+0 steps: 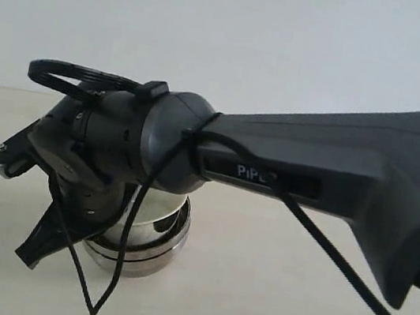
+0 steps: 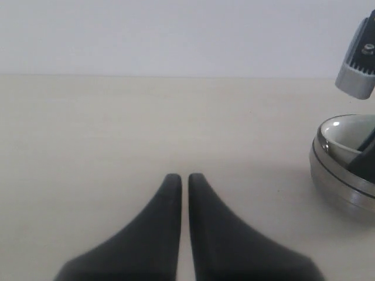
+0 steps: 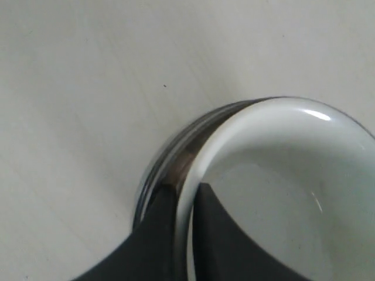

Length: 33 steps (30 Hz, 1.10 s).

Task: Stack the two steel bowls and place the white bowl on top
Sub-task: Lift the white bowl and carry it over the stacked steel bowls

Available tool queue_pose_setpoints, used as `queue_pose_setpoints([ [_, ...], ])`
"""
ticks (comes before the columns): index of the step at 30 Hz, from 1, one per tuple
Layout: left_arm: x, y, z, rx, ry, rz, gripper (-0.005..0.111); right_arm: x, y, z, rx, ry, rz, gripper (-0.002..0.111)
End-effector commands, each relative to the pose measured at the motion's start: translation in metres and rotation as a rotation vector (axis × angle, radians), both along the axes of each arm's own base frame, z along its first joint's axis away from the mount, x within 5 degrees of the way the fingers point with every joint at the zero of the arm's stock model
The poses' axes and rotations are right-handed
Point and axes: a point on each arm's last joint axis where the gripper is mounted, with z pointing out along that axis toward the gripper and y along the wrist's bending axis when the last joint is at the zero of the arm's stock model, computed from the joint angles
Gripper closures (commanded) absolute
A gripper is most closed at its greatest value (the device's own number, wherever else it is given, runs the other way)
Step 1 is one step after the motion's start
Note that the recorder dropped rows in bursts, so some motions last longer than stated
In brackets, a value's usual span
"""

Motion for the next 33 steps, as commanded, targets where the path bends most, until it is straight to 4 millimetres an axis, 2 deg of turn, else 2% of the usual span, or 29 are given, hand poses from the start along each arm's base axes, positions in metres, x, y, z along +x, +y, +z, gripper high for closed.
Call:
queue_pose_setpoints([
  [1,0.0,0.0,0.0,-0.005,-0.007,-0.003,0.103,0.001,-0.001,-0.008,-0.002,-0.001,0.001,0.108],
  [14,0.0,0.0,0.0,-0.005,-0.007,-0.003,0.103,0.002,0.002,-0.01,0.025,-0.006,-0.002,0.108],
  [17,0.0,0.0,0.0,-0.005,-0.007,-0.003,0.103,0.002,0.002,-0.005,0.044,-0.014,-0.001,0.107],
  [19,0.0,0.0,0.0,-0.005,-0.007,-0.003,0.103,0.002,0.002,0.001,0.067,-0.018,-0.013,0.1],
  [22,0.0,0.0,0.0,-0.005,-0.007,-0.003,0.103,0.001,0.002,0.012,0.09,-0.032,-0.009,0.076],
  [25,0.0,0.0,0.0,-0.005,-0.007,-0.003,0.103,0.0,-0.001,0.019,0.092,-0.035,-0.014,0.058],
  [33,0.0,0.0,0.0,-0.005,-0.007,-0.003,0.103,-0.004,-0.008,0.047,0.119,-0.061,-0.021,0.057],
])
